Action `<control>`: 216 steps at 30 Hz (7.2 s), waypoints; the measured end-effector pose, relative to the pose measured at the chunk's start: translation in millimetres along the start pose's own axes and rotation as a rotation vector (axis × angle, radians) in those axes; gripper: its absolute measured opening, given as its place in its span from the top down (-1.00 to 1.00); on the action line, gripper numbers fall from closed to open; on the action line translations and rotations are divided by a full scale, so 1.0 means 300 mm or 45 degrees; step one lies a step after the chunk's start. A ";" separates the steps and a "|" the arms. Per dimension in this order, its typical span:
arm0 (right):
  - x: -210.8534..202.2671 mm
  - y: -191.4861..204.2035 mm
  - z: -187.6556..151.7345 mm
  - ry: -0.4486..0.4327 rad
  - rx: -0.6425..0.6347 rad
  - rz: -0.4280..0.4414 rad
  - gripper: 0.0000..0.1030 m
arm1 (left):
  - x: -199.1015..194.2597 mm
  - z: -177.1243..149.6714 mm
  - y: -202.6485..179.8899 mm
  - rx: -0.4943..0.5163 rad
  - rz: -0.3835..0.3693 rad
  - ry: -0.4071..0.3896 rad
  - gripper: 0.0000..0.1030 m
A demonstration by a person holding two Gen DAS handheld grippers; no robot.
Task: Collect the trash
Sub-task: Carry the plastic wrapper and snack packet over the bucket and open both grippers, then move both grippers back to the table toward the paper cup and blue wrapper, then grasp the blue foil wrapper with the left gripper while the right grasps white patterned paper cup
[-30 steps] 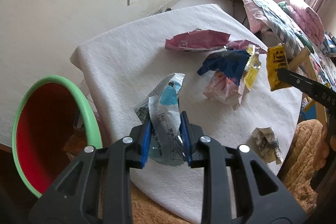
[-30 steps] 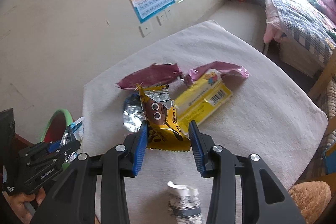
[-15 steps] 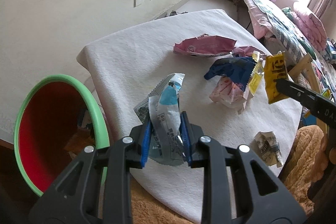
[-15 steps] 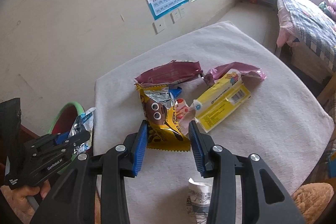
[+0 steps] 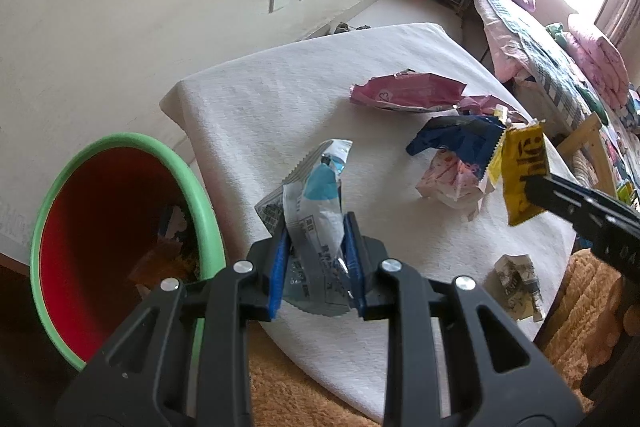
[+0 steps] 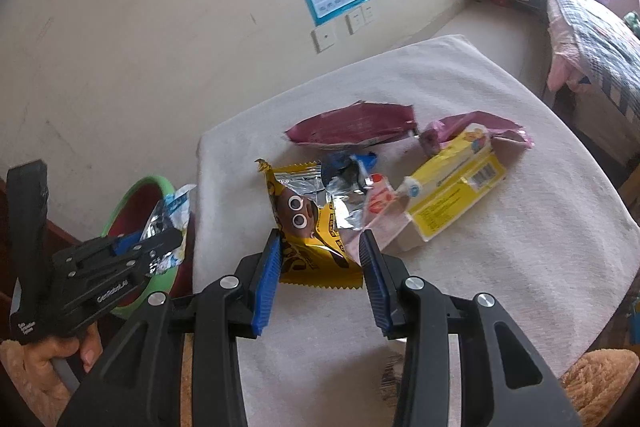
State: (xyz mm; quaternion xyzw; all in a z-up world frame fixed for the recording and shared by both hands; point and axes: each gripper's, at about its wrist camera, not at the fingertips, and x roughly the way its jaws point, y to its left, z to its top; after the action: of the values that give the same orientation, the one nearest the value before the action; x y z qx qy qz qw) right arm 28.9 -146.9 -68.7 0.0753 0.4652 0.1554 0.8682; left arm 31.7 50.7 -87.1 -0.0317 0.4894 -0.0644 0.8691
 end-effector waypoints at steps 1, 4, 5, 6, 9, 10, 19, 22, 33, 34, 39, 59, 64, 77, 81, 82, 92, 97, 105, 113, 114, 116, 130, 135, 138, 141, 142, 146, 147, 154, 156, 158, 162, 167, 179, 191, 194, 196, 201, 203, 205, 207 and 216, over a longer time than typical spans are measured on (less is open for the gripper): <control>0.002 0.008 -0.001 0.002 -0.007 0.002 0.25 | 0.000 -0.001 0.002 -0.004 0.001 0.000 0.50; 0.003 0.024 -0.004 0.006 -0.022 0.008 0.25 | -0.002 -0.004 0.012 -0.015 0.004 -0.004 0.51; 0.003 0.028 -0.004 0.007 -0.025 0.007 0.25 | -0.003 -0.004 0.017 -0.018 0.006 -0.006 0.51; 0.003 0.030 -0.004 0.007 -0.028 0.006 0.25 | -0.004 -0.005 0.022 -0.024 0.008 -0.008 0.51; 0.007 0.033 -0.002 0.009 -0.031 0.004 0.25 | -0.008 -0.012 0.037 -0.037 0.015 -0.010 0.51; 0.008 0.035 -0.003 0.011 -0.033 0.002 0.25 | -0.008 -0.014 0.042 -0.041 0.018 -0.010 0.51; 0.021 0.056 -0.009 0.032 -0.055 0.001 0.25 | -0.011 -0.024 0.085 -0.079 0.036 -0.014 0.51; 0.028 0.062 -0.013 0.039 -0.065 0.002 0.25 | -0.011 -0.025 0.098 -0.090 0.040 -0.015 0.51; 0.032 0.102 -0.003 0.041 -0.104 0.001 0.25 | -0.012 -0.032 0.123 -0.111 0.054 -0.023 0.51; 0.032 0.111 0.001 0.040 -0.111 0.003 0.25 | -0.015 -0.031 0.128 -0.115 0.059 -0.028 0.50; 0.037 0.189 0.036 0.019 -0.188 0.018 0.25 | -0.036 -0.034 0.177 -0.147 0.093 -0.051 0.51; 0.181 0.489 0.065 0.122 -0.394 0.130 0.24 | -0.064 -0.140 0.469 -0.370 0.209 -0.038 0.50; 0.224 0.576 0.056 0.143 -0.481 0.152 0.24 | -0.072 -0.170 0.531 -0.426 0.228 -0.031 0.51; 0.310 0.729 0.032 0.204 -0.578 0.206 0.24 | -0.076 -0.232 0.631 -0.510 0.261 -0.007 0.50; 0.313 0.741 0.030 0.188 -0.583 0.204 -0.06 | -0.080 -0.238 0.647 -0.542 0.283 -0.023 0.14; 0.311 0.742 0.029 0.184 -0.582 0.204 -0.09 | -0.083 -0.241 0.651 -0.550 0.288 -0.029 0.08; 0.276 0.691 0.026 0.177 -0.581 0.177 -0.11 | -0.087 -0.233 0.654 -0.555 0.282 -0.028 0.04; 0.213 0.533 0.011 0.162 -0.524 0.086 -0.23 | -0.095 -0.218 0.628 -0.537 0.262 -0.037 0.04; 0.086 0.027 -0.077 0.247 -0.285 -0.284 -0.36 | -0.058 -0.177 0.513 -0.440 0.202 -0.005 0.04; 0.099 -0.261 -0.240 0.399 0.045 -0.269 -0.37 | 0.007 -0.027 0.223 -0.204 0.064 0.004 0.04; 0.111 -0.262 -0.247 0.414 0.040 -0.267 -0.34 | 0.010 0.007 0.171 -0.160 0.040 -0.006 0.03; 0.140 -0.259 -0.264 0.448 0.026 -0.228 -0.12 | 0.018 0.069 0.085 -0.120 -0.031 -0.016 -0.12; 0.108 -0.316 -0.278 0.358 0.151 -0.129 0.06 | 0.211 0.240 -0.445 0.270 -0.179 0.134 0.30; 0.099 -0.314 -0.283 0.358 0.162 -0.118 0.06 | 0.210 0.230 -0.411 0.303 -0.150 0.144 0.50; 0.102 -0.334 -0.278 0.360 0.155 -0.122 0.05 | 0.195 0.203 -0.329 0.266 -0.123 0.152 0.58; 0.132 -0.302 -0.272 0.361 0.149 -0.128 0.05 | 0.203 0.164 -0.225 0.222 -0.067 0.191 0.60; 0.132 -0.298 -0.272 0.362 0.147 -0.130 0.05 | 0.210 0.149 -0.197 0.209 -0.050 0.208 0.60; 0.137 -0.276 -0.272 0.361 0.139 -0.141 0.05 | 0.224 0.083 -0.098 0.140 -0.015 0.254 0.28; 0.138 -0.274 -0.273 0.361 0.139 -0.145 0.05 | 0.217 0.076 -0.084 0.121 -0.015 0.247 0.07; 0.148 -0.257 -0.267 0.370 0.137 -0.149 -0.02 | 0.133 0.084 -0.092 0.141 0.008 0.099 0.00; 0.149 -0.255 -0.266 0.368 0.136 -0.152 -0.10 | 0.142 0.099 -0.127 0.187 0.004 0.095 -0.01; 0.147 -0.259 -0.265 0.366 0.139 -0.151 -0.10 | 0.161 0.117 -0.168 0.224 0.000 0.090 -0.07; 0.137 -0.269 -0.262 0.355 0.151 -0.152 -0.10 | 0.237 0.123 -0.234 0.305 0.010 0.145 -0.08; 0.125 -0.282 -0.254 0.346 0.161 -0.153 -0.11 | 0.343 0.074 -0.252 0.355 0.042 0.270 -0.01; 0.112 -0.260 -0.252 0.354 0.132 -0.172 -0.28 | 0.200 0.055 -0.121 0.173 0.063 0.134 0.44; 0.113 -0.252 -0.259 0.356 0.120 -0.158 0.16 | 0.210 0.047 -0.158 0.213 0.032 0.161 0.24; 0.103 -0.256 -0.261 0.355 0.121 -0.154 0.16 | 0.239 0.036 -0.179 0.261 0.038 0.189 0.10; 0.095 -0.258 -0.264 0.354 0.125 -0.150 0.16 | 0.260 0.030 -0.189 0.279 0.039 0.219 0.08; 0.087 -0.261 -0.263 0.353 0.130 -0.146 0.16 | 0.317 0.015 -0.218 0.351 0.074 0.264 0.08; 0.086 -0.264 -0.263 0.350 0.134 -0.142 0.16 | 0.338 0.006 -0.215 0.346 0.078 0.295 0.08; 0.088 -0.270 -0.263 0.349 0.140 -0.137 0.16 | 0.337 0.001 -0.211 0.330 0.065 0.297 0.10; 0.087 -0.272 -0.262 0.348 0.141 -0.135 0.16 | 0.330 -0.005 -0.207 0.325 0.050 0.302 0.26; 0.077 -0.287 -0.258 0.325 0.166 -0.122 0.16 | 0.245 -0.013 -0.147 0.203 0.017 0.246 0.35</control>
State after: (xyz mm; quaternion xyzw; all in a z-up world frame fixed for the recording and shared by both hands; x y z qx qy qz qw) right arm -6.1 -221.1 -153.5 0.0890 0.5839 0.0914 0.8017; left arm 62.6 -3.4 -146.3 0.0472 0.5644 -0.1000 0.8181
